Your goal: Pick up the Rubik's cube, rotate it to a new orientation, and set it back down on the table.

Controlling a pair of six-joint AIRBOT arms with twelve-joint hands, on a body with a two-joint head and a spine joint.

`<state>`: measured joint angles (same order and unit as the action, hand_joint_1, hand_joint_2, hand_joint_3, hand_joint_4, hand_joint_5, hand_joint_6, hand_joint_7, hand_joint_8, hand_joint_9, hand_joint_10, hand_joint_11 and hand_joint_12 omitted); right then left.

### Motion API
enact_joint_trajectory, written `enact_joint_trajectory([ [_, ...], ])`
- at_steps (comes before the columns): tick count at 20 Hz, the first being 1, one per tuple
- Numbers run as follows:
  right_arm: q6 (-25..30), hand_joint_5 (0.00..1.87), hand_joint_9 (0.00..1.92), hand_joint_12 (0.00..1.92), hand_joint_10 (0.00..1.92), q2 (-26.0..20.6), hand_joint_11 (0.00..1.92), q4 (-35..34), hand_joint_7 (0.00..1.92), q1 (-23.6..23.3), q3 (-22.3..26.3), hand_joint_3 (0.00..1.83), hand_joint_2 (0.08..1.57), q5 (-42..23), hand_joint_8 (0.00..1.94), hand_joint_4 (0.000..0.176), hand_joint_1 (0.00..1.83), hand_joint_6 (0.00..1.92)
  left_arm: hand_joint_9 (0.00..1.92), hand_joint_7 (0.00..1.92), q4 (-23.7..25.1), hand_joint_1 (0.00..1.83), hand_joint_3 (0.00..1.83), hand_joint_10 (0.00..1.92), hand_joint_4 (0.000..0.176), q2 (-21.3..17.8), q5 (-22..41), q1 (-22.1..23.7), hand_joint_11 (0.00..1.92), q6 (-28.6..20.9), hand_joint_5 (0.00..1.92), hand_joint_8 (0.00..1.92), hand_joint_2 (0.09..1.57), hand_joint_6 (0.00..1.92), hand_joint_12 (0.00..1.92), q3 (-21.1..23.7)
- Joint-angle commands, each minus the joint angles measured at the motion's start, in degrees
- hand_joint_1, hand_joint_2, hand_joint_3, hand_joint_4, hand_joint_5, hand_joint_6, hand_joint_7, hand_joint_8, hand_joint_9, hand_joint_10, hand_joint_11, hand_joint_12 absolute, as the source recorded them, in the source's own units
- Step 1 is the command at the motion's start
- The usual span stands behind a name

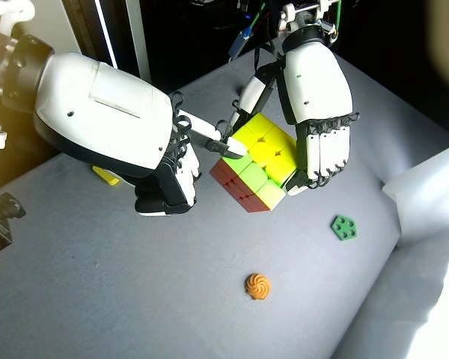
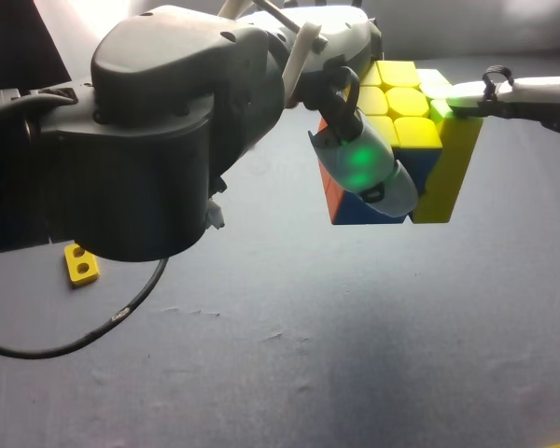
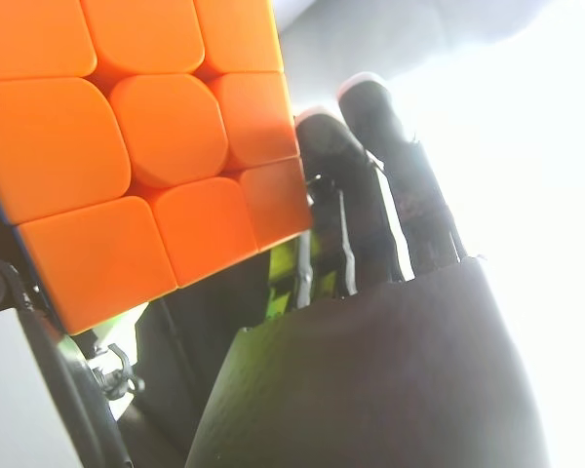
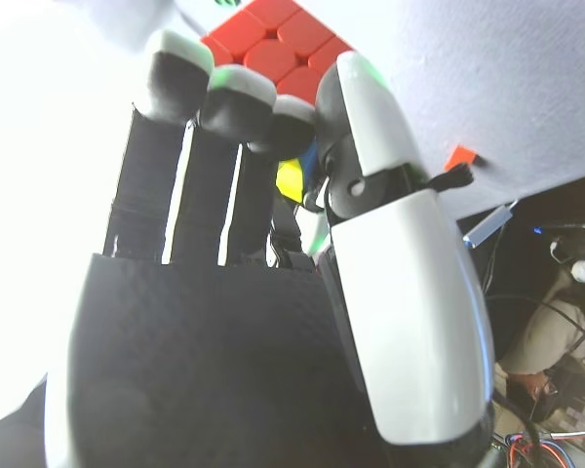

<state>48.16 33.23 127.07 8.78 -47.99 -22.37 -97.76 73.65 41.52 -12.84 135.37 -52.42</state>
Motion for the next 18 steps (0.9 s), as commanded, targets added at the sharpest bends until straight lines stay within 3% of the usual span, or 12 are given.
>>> enact_joint_trajectory([
  [1,-0.2,0.00,0.90,1.92,1.92,0.1,0.84,-1.5,0.77,-0.2,0.4,0.00,1.23,1.5,1.89,0.000,1.24,0.00,0.55,0.65,4.5,1.27,0.01,1.76,0.000,-0.1,-0.5,1.5,0.50,-1.1,0.72,1.56,1.27,1.36,1.92,0.1],
  [2,-0.2,0.00,0.88,1.92,1.92,0.1,0.83,-1.5,0.75,-0.2,0.4,0.00,1.22,1.5,1.91,0.000,1.26,0.00,0.43,0.58,4.5,1.17,0.02,1.89,0.000,-0.1,-0.5,1.5,0.42,-1.1,0.76,1.66,1.28,1.35,1.92,0.1],
  [3,-0.2,0.00,0.87,1.92,1.92,0.1,0.82,-1.5,0.73,-0.1,0.5,0.00,1.21,1.4,1.90,0.000,1.26,0.00,0.33,0.49,4.5,1.11,0.02,1.91,0.000,-0.1,-0.5,1.5,0.35,-1.1,0.68,1.77,1.33,1.49,1.92,0.1],
  [4,-0.2,0.00,0.86,1.92,1.92,0.1,0.81,-1.5,0.72,0.0,0.5,0.00,1.22,1.2,1.93,0.000,1.24,0.00,0.43,0.51,4.5,1.22,0.01,1.88,0.000,-0.1,-0.5,1.5,0.37,-1.1,0.56,1.72,1.36,1.64,1.92,0.1],
  [6,-0.2,0.00,0.88,1.92,1.92,0.1,0.82,-1.5,0.75,0.1,0.6,0.00,1.23,1.0,1.92,0.000,1.23,0.00,0.28,0.46,4.5,1.05,0.01,1.92,0.003,-0.1,-0.5,1.5,0.28,-1.1,0.57,1.80,1.38,1.66,1.92,0.1],
  [11,-0.2,0.00,0.95,1.92,1.92,0.1,0.85,-1.5,0.87,0.5,1.2,0.00,1.25,0.6,1.83,0.000,1.21,0.00,0.34,0.56,4.5,1.10,0.00,1.92,0.000,-0.2,-0.5,1.6,0.31,-1.0,0.68,1.67,1.32,1.49,1.92,0.1],
  [13,-0.2,0.00,0.95,1.92,1.92,0.1,0.87,-1.5,0.83,0.6,1.4,0.01,1.27,0.4,1.93,0.000,1.19,0.00,0.41,0.59,4.5,1.10,0.00,1.92,0.004,-0.2,-0.6,1.6,0.40,-1.0,0.68,1.67,1.32,1.46,1.92,0.1],
  [14,-0.2,0.00,0.97,1.92,1.92,0.1,0.89,-1.5,0.84,0.6,1.5,0.00,1.26,0.3,1.94,0.000,1.20,0.00,0.43,0.63,4.5,1.11,0.00,1.88,0.024,-0.2,-0.6,1.6,0.43,-1.0,0.67,1.60,1.31,1.49,1.92,0.0],
  [17,-0.2,0.00,0.96,1.92,1.92,0.1,0.88,-1.5,0.84,0.6,1.6,0.00,1.25,0.3,1.91,0.000,1.20,0.00,0.40,0.60,4.5,1.10,0.00,1.91,0.016,-0.2,-0.6,1.6,0.33,-1.0,0.68,1.63,1.31,1.50,1.92,0.0],
  [18,-0.2,0.00,0.94,1.92,1.92,0.1,0.88,-1.5,0.82,0.6,1.6,0.00,1.26,0.3,1.92,0.000,1.20,0.00,0.41,0.59,4.5,1.10,0.00,1.92,0.012,-0.2,-0.6,1.6,0.39,-1.0,0.67,1.66,1.32,1.50,1.92,0.0],
])
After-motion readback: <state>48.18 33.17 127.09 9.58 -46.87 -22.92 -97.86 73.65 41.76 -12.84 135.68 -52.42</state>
